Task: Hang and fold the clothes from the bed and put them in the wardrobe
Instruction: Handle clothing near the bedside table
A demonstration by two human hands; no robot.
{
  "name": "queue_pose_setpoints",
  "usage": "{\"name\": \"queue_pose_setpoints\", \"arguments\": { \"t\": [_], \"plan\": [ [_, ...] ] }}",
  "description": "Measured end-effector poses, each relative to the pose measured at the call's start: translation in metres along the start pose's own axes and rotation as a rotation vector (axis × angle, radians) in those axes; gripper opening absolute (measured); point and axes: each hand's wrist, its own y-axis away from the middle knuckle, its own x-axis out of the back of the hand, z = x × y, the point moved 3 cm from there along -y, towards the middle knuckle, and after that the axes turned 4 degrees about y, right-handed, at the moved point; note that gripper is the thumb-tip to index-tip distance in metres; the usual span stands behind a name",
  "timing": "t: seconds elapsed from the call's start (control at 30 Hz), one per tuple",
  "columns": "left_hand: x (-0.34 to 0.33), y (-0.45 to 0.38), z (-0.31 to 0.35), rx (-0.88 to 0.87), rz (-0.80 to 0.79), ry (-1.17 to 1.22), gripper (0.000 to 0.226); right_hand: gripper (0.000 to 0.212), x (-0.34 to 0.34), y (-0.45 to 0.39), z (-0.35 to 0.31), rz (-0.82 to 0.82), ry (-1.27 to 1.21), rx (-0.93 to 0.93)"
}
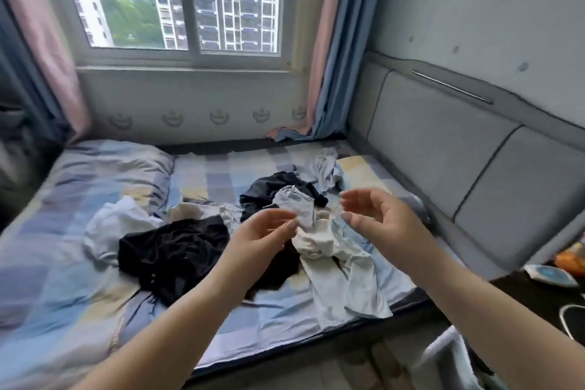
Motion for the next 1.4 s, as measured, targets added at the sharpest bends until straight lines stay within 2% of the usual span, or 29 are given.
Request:
{"name": "queue_pose_setpoints", "arguments": {
  "t": [0.33, 0.6, 0.87, 0.97, 1.17, 1.4],
  "plan": [
    [0.141, -0.063, -0.065, 0.138, 0.333, -0.034, 0.009, 0.021, -0.139, -0.144, 0.036, -0.301, -0.066, -0.003],
    [0.221, -0.148, -0.131, 0.343, 0.487, -0.035, 0.011, 0.019, -0.228, -0.276, 0.103, -0.437, -0.054, -0.110],
    [0.299, -0.185, -0.187, 0.498, 0.594, 0.010, 0.009, 0.019, -0.309, -0.341, 0.146, -0.506, -0.043, -0.245],
    [0.330, -0.195, -0.213, 0.538, 0.597, 0.005, 0.010, 0.020, -0.346, -0.348, 0.168, -0.509, -0.037, -0.305],
    [0.388, -0.224, -0.287, 0.644, 0.496, -0.052, 0.011, 0.020, -0.432, -0.344, 0.235, -0.495, 0.025, -0.476],
    [0.433, -0.275, -0.423, 0.688, 0.356, -0.261, 0.013, 0.029, -0.549, -0.322, 0.358, -0.509, 0.125, -0.672]
  ]
}}
